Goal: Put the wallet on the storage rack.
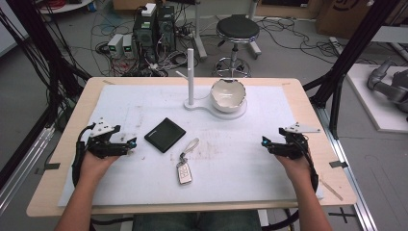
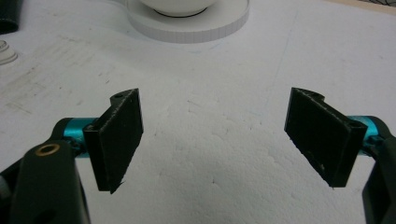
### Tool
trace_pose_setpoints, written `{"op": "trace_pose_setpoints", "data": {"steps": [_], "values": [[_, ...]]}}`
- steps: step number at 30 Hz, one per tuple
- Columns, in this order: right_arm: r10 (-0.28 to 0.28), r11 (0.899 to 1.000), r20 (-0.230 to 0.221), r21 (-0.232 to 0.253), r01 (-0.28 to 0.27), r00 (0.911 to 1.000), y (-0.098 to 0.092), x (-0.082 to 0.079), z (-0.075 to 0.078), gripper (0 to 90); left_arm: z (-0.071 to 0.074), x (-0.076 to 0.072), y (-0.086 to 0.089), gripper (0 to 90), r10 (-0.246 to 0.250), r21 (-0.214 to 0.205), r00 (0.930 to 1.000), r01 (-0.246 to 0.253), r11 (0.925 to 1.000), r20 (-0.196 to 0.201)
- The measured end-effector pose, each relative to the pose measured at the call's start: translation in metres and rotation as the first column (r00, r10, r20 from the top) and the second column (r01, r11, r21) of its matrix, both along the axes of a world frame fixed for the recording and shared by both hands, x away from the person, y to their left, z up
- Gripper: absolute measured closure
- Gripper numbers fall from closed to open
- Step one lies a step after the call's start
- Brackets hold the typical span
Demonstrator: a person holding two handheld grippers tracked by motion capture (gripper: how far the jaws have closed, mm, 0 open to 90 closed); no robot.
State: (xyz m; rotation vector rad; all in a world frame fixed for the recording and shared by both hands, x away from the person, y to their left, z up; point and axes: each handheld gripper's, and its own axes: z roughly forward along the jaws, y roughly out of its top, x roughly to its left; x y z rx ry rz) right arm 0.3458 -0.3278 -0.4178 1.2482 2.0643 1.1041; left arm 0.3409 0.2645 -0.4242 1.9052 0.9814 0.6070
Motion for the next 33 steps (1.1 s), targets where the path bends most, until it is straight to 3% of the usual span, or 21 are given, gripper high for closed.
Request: {"op": "trace_pose_setpoints", "data": {"steps": [13,17,21,27,30,31,32,33], "values": [[0.035,0.999,0.004,0.008,-0.035,0.9994,0.006,0.000,0.003,19.6,0.002,-0.003,0.000,18.2,-0.003,-0.009,1.0000,0.003,1.0000,0.002],[0.070,0.997,-0.008,0.043,-0.069,0.9975,0.017,0.003,0.009,19.6,0.004,-0.008,0.003,18.2,0.003,-0.006,1.0000,-0.003,1.0000,0.001],[0.120,0.990,-0.022,0.077,-0.118,0.9926,0.034,0.010,0.017,19.6,0.006,-0.015,0.008,18.2,0.014,-0.009,0.9999,-0.014,0.9999,0.006],[0.192,0.980,-0.009,0.052,-0.192,0.9813,0.067,0.028,0.032,19.6,0.006,-0.026,0.018,18.2,0.028,-0.019,0.9995,-0.028,0.9994,0.010],[0.241,0.969,0.007,0.045,-0.241,0.9705,0.091,0.043,0.044,19.6,0.005,-0.031,0.024,18.2,0.042,-0.020,0.9991,-0.042,0.9989,0.009],[0.241,0.969,0.007,0.045,-0.241,0.9705,0.091,0.043,0.044,19.6,0.005,-0.033,0.025,18.2,0.046,-0.020,0.9989,-0.046,0.9987,0.010],[0.273,0.961,0.008,0.037,-0.273,0.9620,0.106,0.051,0.048,19.6,0.006,-0.035,0.027,18.2,0.050,-0.018,0.9987,-0.050,0.9986,0.011],[0.273,0.961,0.008,0.037,-0.273,0.9620,0.106,0.051,0.048,19.6,0.006,-0.036,0.028,18.2,0.052,-0.020,0.9986,-0.051,0.9985,0.011]]}}
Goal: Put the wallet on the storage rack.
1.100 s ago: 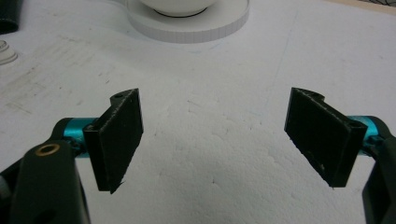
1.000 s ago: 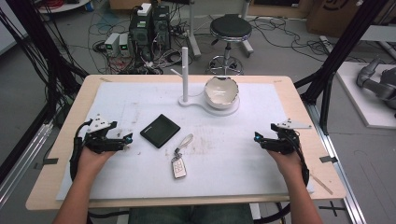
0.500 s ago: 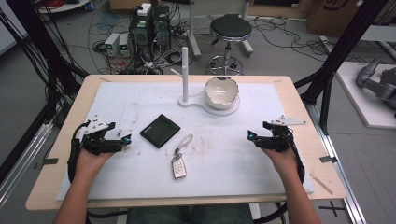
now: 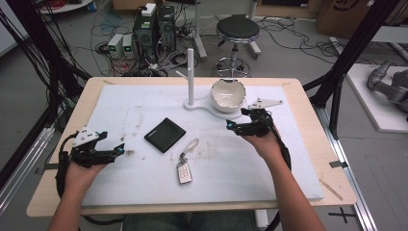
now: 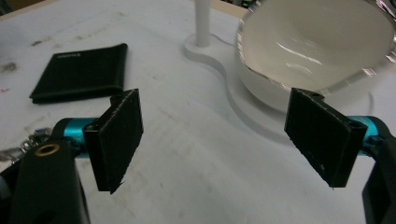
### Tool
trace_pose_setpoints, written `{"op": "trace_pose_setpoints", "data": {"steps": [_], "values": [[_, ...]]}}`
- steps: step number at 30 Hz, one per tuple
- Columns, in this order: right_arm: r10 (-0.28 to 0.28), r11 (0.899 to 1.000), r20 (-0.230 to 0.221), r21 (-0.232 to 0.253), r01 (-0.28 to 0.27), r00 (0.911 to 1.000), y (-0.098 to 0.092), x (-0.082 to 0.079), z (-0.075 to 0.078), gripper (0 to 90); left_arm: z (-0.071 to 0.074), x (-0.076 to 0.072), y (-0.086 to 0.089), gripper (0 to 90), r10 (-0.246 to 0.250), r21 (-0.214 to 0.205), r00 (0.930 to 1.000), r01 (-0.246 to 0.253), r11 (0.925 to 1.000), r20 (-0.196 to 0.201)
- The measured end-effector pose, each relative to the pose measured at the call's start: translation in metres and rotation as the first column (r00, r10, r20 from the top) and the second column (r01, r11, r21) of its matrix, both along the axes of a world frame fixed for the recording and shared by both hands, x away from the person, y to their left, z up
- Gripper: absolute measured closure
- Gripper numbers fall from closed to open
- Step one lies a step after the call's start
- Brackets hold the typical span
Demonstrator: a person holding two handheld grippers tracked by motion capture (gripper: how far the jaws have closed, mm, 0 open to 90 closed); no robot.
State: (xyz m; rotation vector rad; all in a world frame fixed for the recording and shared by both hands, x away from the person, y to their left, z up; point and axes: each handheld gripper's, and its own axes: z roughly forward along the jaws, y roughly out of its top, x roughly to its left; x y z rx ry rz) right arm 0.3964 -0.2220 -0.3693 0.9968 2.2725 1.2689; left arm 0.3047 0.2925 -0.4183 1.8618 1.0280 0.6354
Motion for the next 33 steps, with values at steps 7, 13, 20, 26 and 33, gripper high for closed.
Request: {"op": "trace_pose_setpoints", "data": {"steps": [7,13,20,26,33], "values": [[0.104,0.994,-0.018,-0.034,-0.104,0.9944,0.057,0.023,0.009,19.6,0.001,-0.008,0.005,18.2,0.016,0.001,0.9999,-0.016,0.9999,0.004],[0.157,0.986,-0.039,-0.051,-0.159,0.9868,0.104,0.036,0.004,19.5,0.001,-0.009,0.007,18.2,0.017,0.014,0.9999,-0.017,0.9998,0.003],[0.191,0.979,-0.074,-0.052,-0.195,0.9787,0.135,0.046,-0.005,19.5,0.001,-0.008,0.009,18.2,0.021,0.014,0.9998,-0.021,0.9997,0.005],[0.208,0.972,-0.120,-0.084,-0.219,0.9706,0.163,0.056,-0.018,19.5,0.001,-0.007,0.010,18.2,0.019,0.013,0.9998,-0.019,0.9997,0.006],[0.217,0.968,-0.171,-0.089,-0.235,0.9611,0.187,0.067,-0.043,19.5,0.001,-0.006,0.011,18.2,0.017,0.015,0.9998,-0.017,0.9997,0.005]]}}
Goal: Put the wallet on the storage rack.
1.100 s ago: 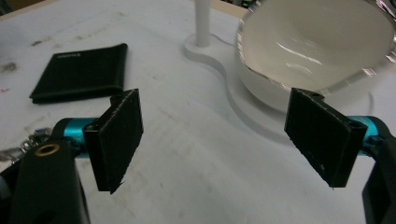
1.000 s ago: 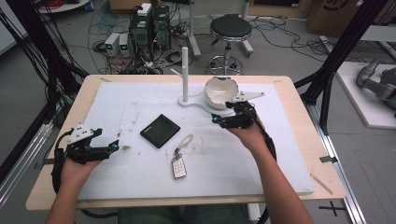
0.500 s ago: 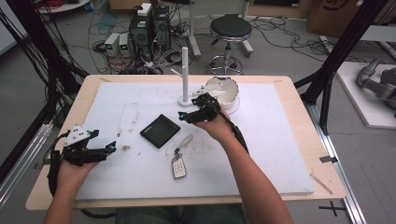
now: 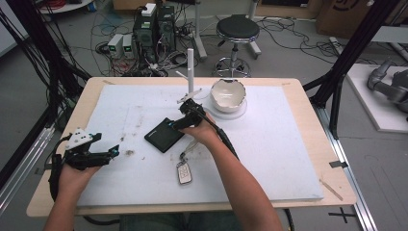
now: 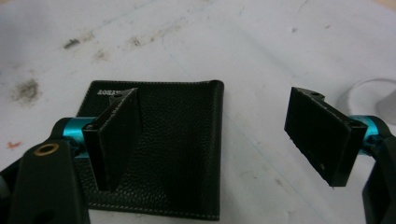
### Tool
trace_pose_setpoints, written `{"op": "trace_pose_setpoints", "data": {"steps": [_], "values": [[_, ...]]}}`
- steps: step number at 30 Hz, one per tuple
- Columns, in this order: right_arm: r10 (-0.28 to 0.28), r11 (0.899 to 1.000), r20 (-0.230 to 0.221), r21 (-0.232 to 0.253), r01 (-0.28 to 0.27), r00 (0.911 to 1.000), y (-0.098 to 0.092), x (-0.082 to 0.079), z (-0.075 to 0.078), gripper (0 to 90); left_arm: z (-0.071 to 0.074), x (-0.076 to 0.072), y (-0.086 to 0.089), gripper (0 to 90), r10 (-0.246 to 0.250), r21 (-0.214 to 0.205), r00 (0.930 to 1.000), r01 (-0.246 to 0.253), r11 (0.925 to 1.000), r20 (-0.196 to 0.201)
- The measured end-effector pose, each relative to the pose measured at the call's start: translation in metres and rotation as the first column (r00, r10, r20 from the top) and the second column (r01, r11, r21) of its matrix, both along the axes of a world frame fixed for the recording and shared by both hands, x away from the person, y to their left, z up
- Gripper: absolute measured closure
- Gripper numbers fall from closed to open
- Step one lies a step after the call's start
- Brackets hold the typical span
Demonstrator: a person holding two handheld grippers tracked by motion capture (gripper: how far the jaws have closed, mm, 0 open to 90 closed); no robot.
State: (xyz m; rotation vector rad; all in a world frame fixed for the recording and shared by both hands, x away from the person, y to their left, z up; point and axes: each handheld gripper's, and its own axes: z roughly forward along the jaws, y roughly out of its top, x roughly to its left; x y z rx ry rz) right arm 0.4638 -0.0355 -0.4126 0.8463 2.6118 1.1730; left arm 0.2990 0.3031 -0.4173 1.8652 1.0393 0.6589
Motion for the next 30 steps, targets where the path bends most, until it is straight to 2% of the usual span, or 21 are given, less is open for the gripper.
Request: {"op": "trace_pose_setpoints", "data": {"steps": [2,4,5,7,9,12,13,14,19,22,26,30], "values": [[0.000,0.999,-0.027,-0.035,-0.001,0.9996,0.007,0.002,-0.012,20.3,0.000,0.000,0.001,18.2,0.002,0.000,1.0000,-0.002,1.0000,0.004],[-0.003,0.999,-0.037,-0.044,0.001,0.9993,0.008,0.003,-0.016,22.0,0.001,0.000,0.002,18.2,0.007,0.005,0.9999,-0.007,1.0000,0.008],[-0.004,0.999,-0.056,-0.051,0.001,0.9984,0.009,0.005,-0.020,26.2,0.001,-0.001,0.002,18.2,0.006,0.004,0.9999,-0.006,1.0000,0.009],[-0.001,0.998,-0.101,-0.057,-0.005,0.9949,0.009,0.006,-0.026,29.3,0.001,-0.001,0.002,18.2,0.007,0.002,0.9999,-0.007,1.0000,0.011],[-0.003,1.000,-0.137,-0.019,0.000,0.9906,0.006,0.009,-0.029,31.9,0.001,-0.001,0.002,18.2,0.004,0.008,1.0000,-0.004,1.0000,0.009],[0.008,1.000,-0.149,-0.020,-0.011,0.9888,0.004,0.008,-0.029,39.4,0.001,-0.001,0.001,18.2,0.002,0.013,1.0000,-0.002,0.9999,0.008],[0.020,1.000,-0.153,-0.017,-0.023,0.9881,0.004,0.009,-0.028,45.1,0.001,-0.001,0.000,18.2,0.002,0.011,1.0000,-0.002,0.9999,0.008],[0.049,0.999,-0.191,0.007,-0.049,0.9803,0.002,0.009,-0.028,54.5,0.001,-0.001,0.000,18.2,0.000,0.017,1.0000,0.000,0.9998,0.009],[0.050,0.999,-0.188,0.009,-0.049,0.9808,0.002,0.008,-0.028,61.5,0.001,-0.002,-0.001,18.2,0.001,0.021,1.0000,-0.001,0.9998,0.009],[0.042,0.999,-0.173,0.000,-0.043,0.9840,0.001,0.007,-0.025,72.3,0.001,-0.002,-0.001,18.2,0.003,0.021,1.0000,-0.003,0.9998,0.009],[0.017,1.000,-0.186,0.020,-0.013,0.9823,-0.002,0.007,-0.025,80.2,0.002,-0.003,-0.002,18.3,0.001,0.029,0.9998,-0.001,0.9996,0.019],[0.027,0.999,-0.181,0.041,-0.020,0.9831,-0.006,0.005,-0.025,83.7,0.002,-0.002,-0.003,18.2,-0.002,0.033,0.9998,0.002,0.9994,0.021]]}}
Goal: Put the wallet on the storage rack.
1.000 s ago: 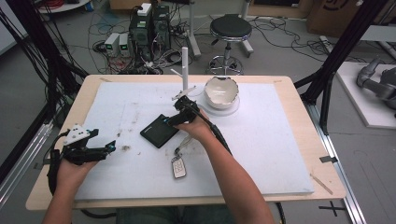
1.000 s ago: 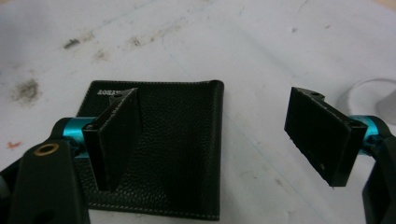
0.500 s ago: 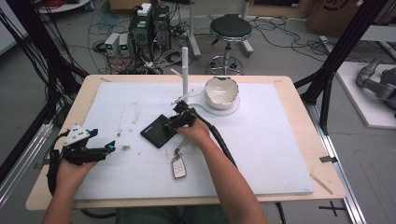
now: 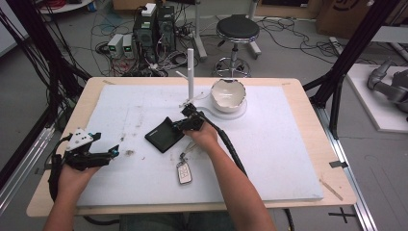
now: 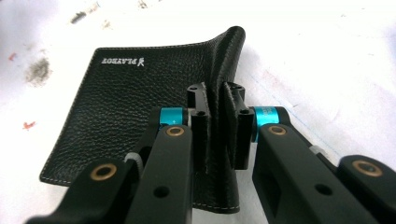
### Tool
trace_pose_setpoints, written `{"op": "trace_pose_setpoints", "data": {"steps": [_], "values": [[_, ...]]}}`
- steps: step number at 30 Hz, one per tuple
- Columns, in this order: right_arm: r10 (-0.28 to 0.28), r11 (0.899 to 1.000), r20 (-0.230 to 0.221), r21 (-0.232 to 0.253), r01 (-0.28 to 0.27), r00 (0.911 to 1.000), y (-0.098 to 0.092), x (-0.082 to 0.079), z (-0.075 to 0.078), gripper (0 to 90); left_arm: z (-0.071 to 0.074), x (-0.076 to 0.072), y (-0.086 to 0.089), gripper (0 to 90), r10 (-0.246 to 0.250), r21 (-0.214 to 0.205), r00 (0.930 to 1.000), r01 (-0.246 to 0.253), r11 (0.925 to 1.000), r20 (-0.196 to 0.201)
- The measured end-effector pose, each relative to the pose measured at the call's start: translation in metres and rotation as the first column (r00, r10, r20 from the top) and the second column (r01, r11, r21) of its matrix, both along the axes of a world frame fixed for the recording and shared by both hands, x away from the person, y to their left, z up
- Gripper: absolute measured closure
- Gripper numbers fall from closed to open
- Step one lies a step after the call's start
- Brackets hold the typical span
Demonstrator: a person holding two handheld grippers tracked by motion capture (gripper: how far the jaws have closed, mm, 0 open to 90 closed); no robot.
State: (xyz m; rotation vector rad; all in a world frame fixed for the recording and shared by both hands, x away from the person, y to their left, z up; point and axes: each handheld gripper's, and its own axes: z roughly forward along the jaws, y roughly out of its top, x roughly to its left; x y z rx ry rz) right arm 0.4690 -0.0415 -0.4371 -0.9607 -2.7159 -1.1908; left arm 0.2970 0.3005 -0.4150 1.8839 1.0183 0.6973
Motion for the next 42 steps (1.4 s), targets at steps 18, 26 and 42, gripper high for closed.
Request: {"op": "trace_pose_setpoints", "data": {"steps": [18,26,42], "values": [[-0.077,0.994,0.158,0.086,0.064,0.9844,-0.047,-0.018,0.064,84.8,0.001,0.003,-0.005,18.4,-0.014,-0.006,0.9999,0.014,0.9999,0.001],[-0.121,0.990,0.222,0.099,0.101,0.9676,-0.081,-0.026,0.095,84.8,0.003,0.008,-0.011,18.4,-0.030,-0.003,0.9995,0.030,0.9996,0.008],[-0.206,0.979,0.315,0.078,0.191,0.9265,-0.133,-0.031,0.147,84.8,0.002,0.016,-0.021,18.4,-0.055,-0.006,0.9985,0.055,0.9985,0.005]]}}
